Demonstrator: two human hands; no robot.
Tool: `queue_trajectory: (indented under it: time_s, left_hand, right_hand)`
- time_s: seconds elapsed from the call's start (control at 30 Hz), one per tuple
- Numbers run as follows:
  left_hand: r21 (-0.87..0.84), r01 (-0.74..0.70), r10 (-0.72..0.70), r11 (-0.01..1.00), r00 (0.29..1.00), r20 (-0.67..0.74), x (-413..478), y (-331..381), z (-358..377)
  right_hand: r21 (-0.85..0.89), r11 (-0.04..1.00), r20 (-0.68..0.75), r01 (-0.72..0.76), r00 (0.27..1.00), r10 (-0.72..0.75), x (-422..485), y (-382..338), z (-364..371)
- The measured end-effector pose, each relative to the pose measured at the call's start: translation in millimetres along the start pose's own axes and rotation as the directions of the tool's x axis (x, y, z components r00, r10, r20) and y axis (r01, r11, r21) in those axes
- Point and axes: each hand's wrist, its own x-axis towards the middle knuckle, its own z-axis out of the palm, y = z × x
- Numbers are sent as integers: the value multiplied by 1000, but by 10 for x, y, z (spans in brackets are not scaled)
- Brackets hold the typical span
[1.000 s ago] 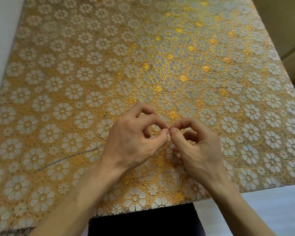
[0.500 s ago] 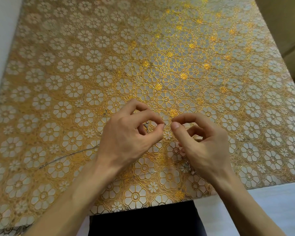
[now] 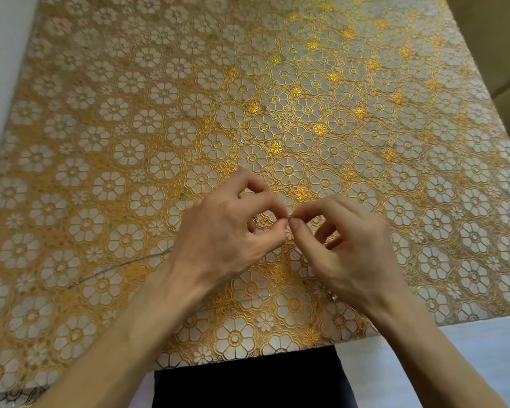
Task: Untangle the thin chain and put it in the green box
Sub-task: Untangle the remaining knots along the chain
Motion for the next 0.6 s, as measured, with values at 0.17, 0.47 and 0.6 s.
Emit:
queue_trajectory:
  time_s: [0.17, 0.47, 0.6]
  left_hand:
    - [69, -18, 15, 997, 999, 38, -4, -19, -5]
    - [-121, 140, -141, 983, 990, -1, 3, 9, 45]
    - [-244, 206, -209, 948, 978, 14, 6, 31, 39]
  right_hand:
    - [-43, 998, 42, 36, 999, -35, 7, 5, 12]
    - [49, 995, 71, -92, 994, 88, 28, -20, 56]
    - [284, 914, 178, -291, 952, 248, 20, -61, 51]
